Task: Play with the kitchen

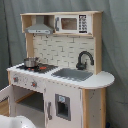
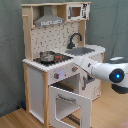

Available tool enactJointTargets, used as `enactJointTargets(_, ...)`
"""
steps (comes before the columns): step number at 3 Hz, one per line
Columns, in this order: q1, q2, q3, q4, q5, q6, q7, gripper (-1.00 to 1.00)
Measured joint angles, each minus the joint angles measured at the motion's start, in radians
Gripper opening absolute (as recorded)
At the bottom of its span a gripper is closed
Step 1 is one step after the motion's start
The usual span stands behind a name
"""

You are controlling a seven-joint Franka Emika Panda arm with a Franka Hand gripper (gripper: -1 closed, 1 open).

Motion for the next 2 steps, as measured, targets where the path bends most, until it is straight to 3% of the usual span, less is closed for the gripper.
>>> enactJointTargets(2,0.071,-0.052,-0.024,-0.143,-0.112,0.074,0.059,1.00)
